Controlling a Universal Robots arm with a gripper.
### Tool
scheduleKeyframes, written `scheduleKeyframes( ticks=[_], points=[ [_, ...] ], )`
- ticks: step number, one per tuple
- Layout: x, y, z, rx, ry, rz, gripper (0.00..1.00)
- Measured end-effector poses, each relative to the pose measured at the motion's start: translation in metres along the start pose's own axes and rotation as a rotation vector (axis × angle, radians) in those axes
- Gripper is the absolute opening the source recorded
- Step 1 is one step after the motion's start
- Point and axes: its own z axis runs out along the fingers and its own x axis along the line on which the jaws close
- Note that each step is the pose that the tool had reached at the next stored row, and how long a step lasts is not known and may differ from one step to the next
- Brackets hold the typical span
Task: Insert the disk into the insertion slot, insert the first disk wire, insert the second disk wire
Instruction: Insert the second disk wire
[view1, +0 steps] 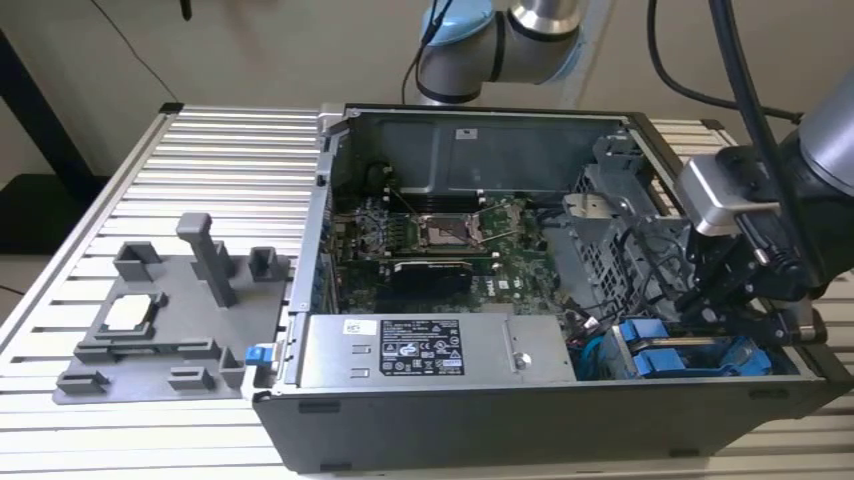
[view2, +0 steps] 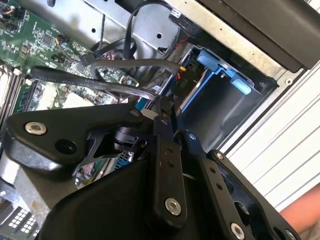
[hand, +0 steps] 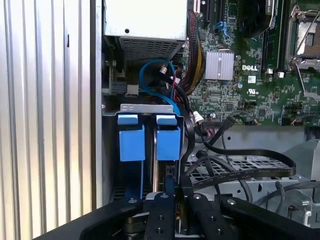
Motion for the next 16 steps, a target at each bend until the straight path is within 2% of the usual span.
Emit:
scheduleKeyframes(
  ticks=[6, 10, 16],
  points=[
    [0.0005, -0.0007, 0.0033, 0.0, -0.0004, 0.0, 0.16],
    [0.0006, -0.0012, 0.0044, 0.0, -0.0037, 0.0, 0.16],
    [0.0011, -0.0018, 0.0081, 0.0001, -0.0035, 0.0, 0.16]
  ],
)
